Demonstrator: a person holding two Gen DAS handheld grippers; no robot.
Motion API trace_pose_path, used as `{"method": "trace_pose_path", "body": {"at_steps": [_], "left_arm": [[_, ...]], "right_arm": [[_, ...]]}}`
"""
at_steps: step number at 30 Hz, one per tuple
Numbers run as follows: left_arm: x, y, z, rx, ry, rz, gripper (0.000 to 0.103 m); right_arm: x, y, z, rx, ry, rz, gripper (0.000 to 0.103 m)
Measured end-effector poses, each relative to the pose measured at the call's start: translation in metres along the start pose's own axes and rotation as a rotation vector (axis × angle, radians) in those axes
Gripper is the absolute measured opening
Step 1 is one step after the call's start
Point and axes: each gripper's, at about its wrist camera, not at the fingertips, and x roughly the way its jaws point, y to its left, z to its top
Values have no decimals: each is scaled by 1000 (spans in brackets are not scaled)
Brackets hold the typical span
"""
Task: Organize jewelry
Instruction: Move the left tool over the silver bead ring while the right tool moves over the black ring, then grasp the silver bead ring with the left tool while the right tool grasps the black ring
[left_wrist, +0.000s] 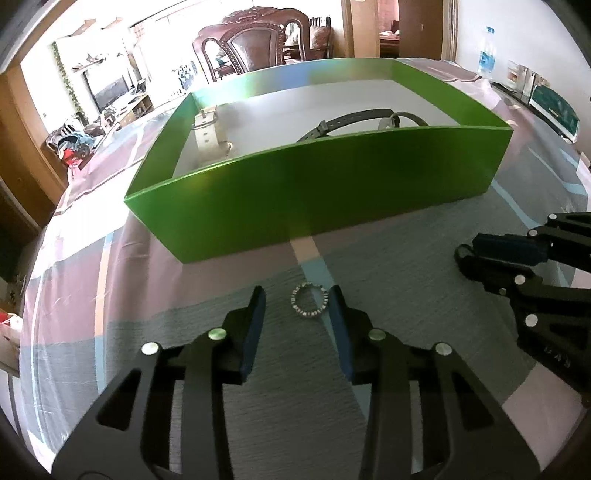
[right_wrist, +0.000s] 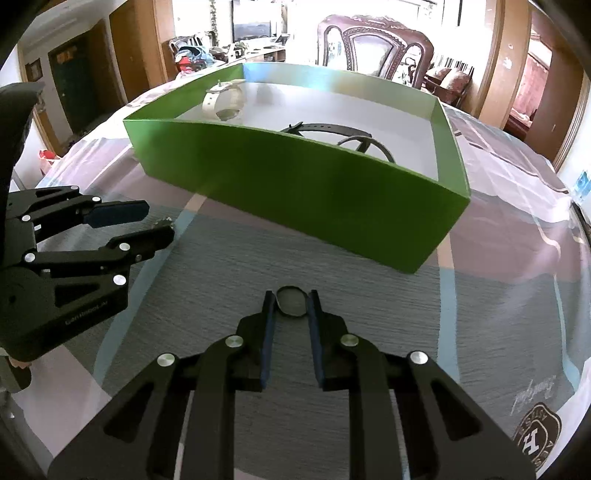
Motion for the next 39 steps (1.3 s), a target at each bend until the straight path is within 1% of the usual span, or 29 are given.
{"method": "trace_pose_path", "body": {"at_steps": [2, 6, 8, 11, 15, 27, 30, 35, 37, 38, 39], "left_arm": [[0, 0, 0, 0, -2, 8, 41], [-1, 5, -1, -14, 0, 6, 46], [0, 5, -1, -17, 1, 8, 48], [1, 4, 0, -20, 1, 8, 50], [1, 4, 0, -19, 0, 15, 54], [1, 7, 1, -33, 3, 1, 54], [0, 8, 0, -29, 0, -1, 53], [0, 4, 0, -20, -4, -30, 53], [-1, 3, 0, -14, -8, -26, 53], [-1, 3, 1, -14, -9, -29, 52], [0, 4, 1, -18, -9, -36, 49]], "right_arm": [[0, 1, 0, -4, -3, 2, 24], [0, 4, -2, -13, -12, 1, 26], [0, 3, -3, -8, -16, -2, 30], [0, 2, -3, -2, -17, 1, 31], [0, 2, -3, -5, -20, -6, 33], [-1, 6, -4, -28, -40, -24, 33], [-1, 6, -4, -29, -35, -6, 26], [-2, 7, -5, -26, -34, -2, 26], [-2, 8, -5, -24, -33, 0, 26], [-2, 8, -5, -24, -34, -1, 26], [-2, 9, -5, -26, -34, -3, 26]]}}
